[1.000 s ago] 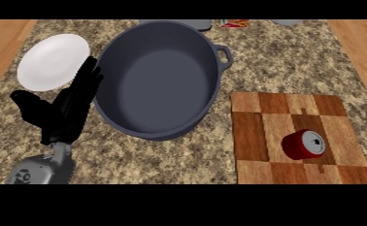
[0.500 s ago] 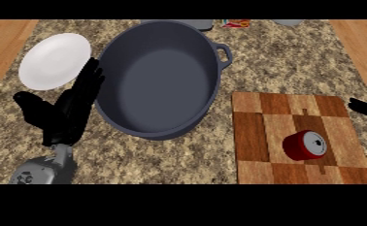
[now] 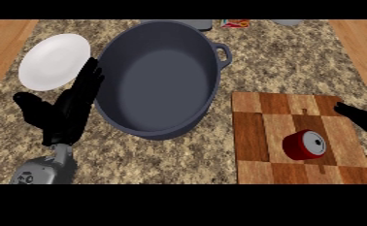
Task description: Pick the can from the cutting board and place it in the pot
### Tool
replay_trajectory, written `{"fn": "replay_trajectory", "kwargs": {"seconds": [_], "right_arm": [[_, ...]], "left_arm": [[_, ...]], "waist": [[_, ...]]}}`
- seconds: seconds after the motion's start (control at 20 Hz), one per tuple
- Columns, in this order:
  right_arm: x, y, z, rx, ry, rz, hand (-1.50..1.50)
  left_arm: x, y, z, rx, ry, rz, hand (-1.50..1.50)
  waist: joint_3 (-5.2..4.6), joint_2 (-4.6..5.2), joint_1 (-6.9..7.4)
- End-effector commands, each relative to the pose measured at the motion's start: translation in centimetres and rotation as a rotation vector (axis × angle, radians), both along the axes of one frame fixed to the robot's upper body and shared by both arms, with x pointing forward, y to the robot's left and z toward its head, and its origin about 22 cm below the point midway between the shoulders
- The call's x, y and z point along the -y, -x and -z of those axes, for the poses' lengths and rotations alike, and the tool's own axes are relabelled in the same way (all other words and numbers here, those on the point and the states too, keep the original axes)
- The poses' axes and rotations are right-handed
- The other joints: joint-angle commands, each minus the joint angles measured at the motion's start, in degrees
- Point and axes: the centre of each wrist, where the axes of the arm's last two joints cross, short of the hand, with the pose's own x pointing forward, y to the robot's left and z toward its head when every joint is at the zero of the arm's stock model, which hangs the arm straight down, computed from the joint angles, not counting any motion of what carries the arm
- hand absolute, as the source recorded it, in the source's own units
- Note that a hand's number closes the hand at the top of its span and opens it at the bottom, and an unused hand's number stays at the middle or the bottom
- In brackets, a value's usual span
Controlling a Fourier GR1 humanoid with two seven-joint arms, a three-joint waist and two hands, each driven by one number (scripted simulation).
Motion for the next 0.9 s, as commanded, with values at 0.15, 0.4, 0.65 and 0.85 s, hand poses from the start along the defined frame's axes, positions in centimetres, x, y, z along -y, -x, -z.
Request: {"fn": "replay_trajectory", "kwargs": {"seconds": [0.15, 0.4, 0.65, 0.85], "right_arm": [[-3.7, -0.1, 0.3, 0.035, -0.040, -0.005, -1.50], [-4.1, -0.6, 2.6, 0.004, -0.028, 0.026, -1.50], [-4.1, -0.1, 2.7, -0.026, 0.064, 0.081, -1.50], [-3.5, -1.2, 4.7, -0.045, 0.069, 0.111, -1.50]], "left_arm": [[0.5, 1.0, 0.3, -0.025, 0.002, -0.005, 0.00], [-0.4, -0.4, 0.1, -0.022, 0.014, 0.003, 0.00], [2.6, 0.8, 0.7, -0.012, 0.005, -0.007, 0.00], [-0.2, 0.3, 0.1, -0.016, 0.019, -0.015, 0.00]], "waist": [[-0.11, 0.07, 0.17], [-0.10, 0.10, 0.08], [-0.09, 0.07, 0.10], [-0.09, 0.09, 0.10]]}}
